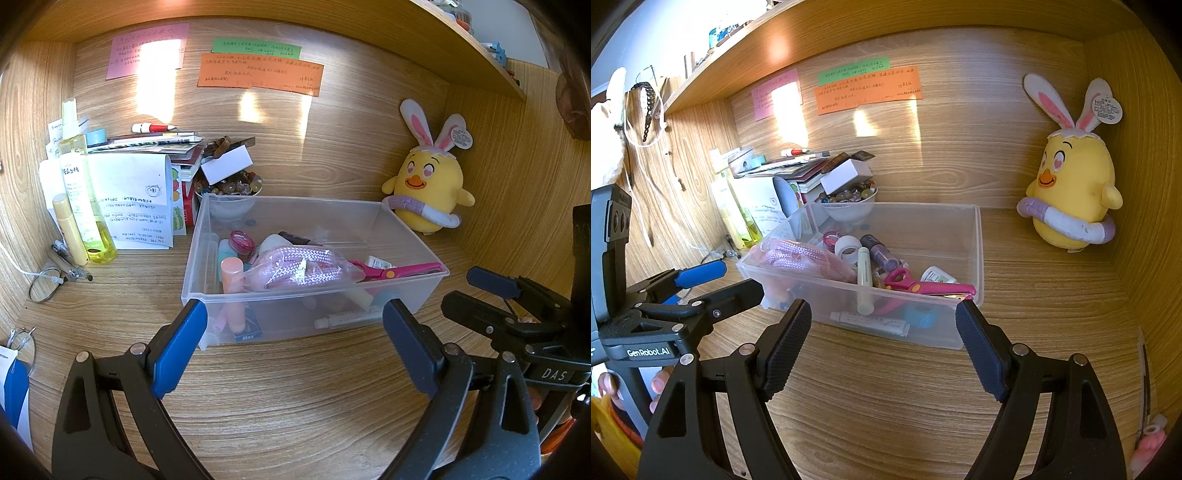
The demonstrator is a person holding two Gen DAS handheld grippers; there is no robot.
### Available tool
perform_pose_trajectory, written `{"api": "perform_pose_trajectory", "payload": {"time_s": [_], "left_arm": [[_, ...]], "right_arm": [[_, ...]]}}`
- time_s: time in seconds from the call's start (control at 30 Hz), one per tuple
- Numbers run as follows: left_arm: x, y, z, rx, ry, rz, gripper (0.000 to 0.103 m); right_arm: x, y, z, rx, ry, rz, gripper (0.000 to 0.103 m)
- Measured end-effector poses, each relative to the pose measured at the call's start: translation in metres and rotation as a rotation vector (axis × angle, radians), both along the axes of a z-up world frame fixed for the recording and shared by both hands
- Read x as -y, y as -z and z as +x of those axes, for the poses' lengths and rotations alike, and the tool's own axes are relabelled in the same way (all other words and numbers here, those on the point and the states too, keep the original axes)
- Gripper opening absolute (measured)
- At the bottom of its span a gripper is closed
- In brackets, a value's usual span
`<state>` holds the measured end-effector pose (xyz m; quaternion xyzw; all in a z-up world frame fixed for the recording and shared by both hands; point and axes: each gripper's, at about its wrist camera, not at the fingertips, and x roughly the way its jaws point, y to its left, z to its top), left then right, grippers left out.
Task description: Organize objects
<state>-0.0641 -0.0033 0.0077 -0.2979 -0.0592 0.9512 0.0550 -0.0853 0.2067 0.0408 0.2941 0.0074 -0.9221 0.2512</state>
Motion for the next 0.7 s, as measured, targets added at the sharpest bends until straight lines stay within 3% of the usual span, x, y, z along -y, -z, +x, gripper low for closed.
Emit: {"api": "perform_pose_trajectory", "payload": {"time_s": [0.7], "left_arm": [[-0.0034,-0.0023,0.0019,-0.009,0.005,-0.005,0.097]], "right_arm": [[0.0004,0.0000,0.0008,0.001,0.002,0.000,0.078]]}}
